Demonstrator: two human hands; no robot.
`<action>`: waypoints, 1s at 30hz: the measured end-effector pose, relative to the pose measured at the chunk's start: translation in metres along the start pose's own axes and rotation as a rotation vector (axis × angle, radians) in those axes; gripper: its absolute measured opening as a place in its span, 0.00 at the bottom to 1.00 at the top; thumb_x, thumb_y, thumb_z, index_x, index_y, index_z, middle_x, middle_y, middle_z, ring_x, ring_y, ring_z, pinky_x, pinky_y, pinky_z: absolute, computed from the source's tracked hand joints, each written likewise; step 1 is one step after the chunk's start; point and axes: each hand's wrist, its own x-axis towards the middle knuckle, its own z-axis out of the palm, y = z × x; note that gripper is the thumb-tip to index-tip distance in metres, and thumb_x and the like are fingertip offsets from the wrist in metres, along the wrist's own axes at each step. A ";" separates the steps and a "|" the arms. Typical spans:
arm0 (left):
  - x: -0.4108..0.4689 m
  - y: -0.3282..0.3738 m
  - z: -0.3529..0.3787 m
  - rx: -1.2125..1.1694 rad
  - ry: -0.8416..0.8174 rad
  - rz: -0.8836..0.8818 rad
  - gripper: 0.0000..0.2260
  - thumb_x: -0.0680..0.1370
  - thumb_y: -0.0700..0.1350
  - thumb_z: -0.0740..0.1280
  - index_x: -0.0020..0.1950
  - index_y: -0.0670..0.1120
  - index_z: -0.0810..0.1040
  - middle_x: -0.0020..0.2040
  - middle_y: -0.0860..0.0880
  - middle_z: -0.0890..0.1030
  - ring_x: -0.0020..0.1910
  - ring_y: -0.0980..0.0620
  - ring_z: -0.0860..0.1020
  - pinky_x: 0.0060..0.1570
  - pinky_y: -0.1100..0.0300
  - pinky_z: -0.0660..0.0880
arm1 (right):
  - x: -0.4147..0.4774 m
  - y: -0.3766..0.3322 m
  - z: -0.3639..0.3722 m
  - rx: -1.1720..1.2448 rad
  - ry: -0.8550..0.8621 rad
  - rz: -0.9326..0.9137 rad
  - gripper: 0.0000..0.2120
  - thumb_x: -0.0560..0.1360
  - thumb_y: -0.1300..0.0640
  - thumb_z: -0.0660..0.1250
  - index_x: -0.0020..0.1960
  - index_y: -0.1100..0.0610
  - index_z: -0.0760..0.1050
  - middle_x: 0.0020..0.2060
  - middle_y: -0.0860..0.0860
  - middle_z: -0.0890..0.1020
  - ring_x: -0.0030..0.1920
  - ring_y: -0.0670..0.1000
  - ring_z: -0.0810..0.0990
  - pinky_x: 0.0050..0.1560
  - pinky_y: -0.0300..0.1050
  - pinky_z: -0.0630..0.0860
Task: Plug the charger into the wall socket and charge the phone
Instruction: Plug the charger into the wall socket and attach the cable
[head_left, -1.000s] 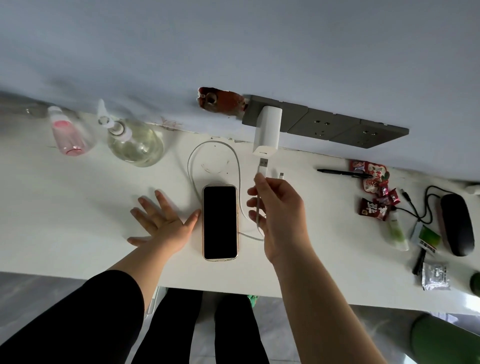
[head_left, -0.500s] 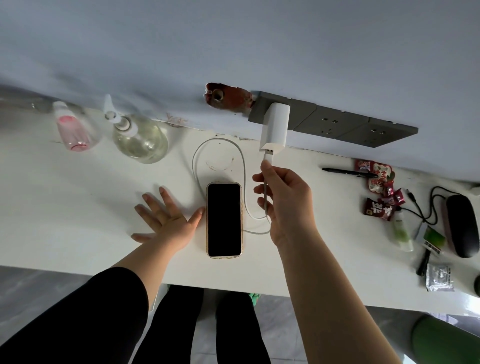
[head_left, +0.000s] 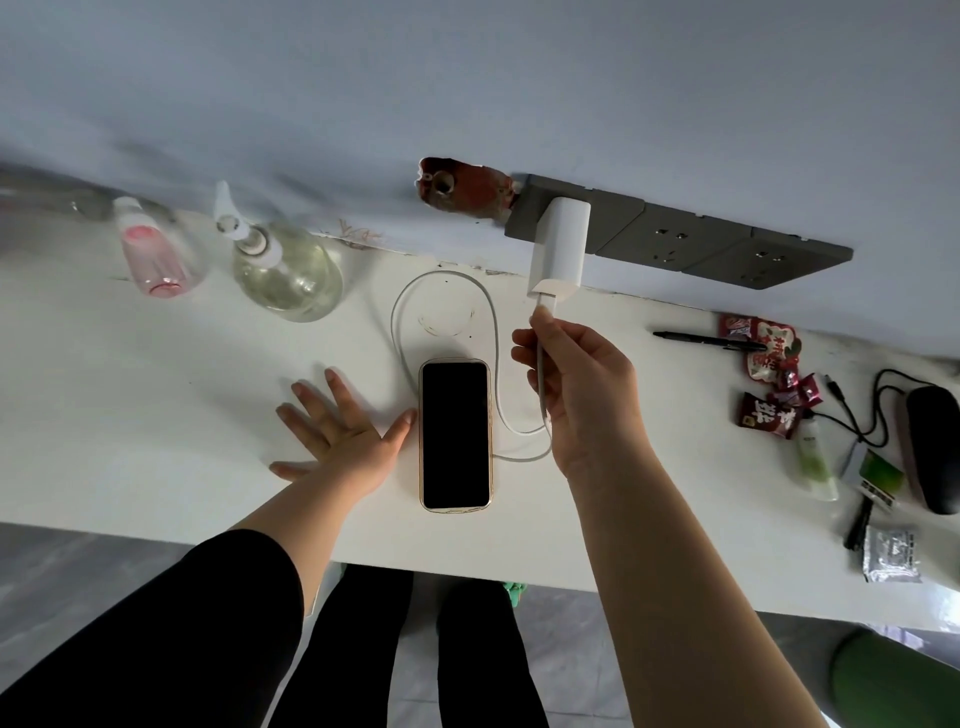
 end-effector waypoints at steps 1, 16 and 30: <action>-0.001 0.001 -0.001 0.001 0.003 -0.001 0.46 0.68 0.74 0.51 0.73 0.55 0.27 0.76 0.46 0.29 0.75 0.42 0.29 0.65 0.26 0.39 | 0.001 -0.001 0.000 0.000 0.001 -0.004 0.05 0.74 0.57 0.71 0.42 0.59 0.80 0.32 0.50 0.85 0.33 0.45 0.83 0.42 0.38 0.76; 0.002 -0.002 0.002 0.020 0.007 -0.010 0.47 0.66 0.77 0.48 0.73 0.55 0.27 0.76 0.45 0.30 0.75 0.41 0.30 0.65 0.25 0.39 | 0.066 0.025 -0.073 -0.489 0.265 0.000 0.17 0.72 0.50 0.72 0.54 0.60 0.77 0.40 0.54 0.83 0.37 0.52 0.80 0.38 0.46 0.74; 0.003 -0.002 0.006 0.010 0.069 -0.021 0.48 0.65 0.77 0.46 0.75 0.54 0.32 0.78 0.44 0.34 0.76 0.41 0.33 0.66 0.26 0.40 | 0.076 0.062 -0.073 -0.686 0.321 -0.105 0.01 0.69 0.59 0.66 0.39 0.56 0.75 0.35 0.51 0.82 0.35 0.52 0.78 0.29 0.41 0.69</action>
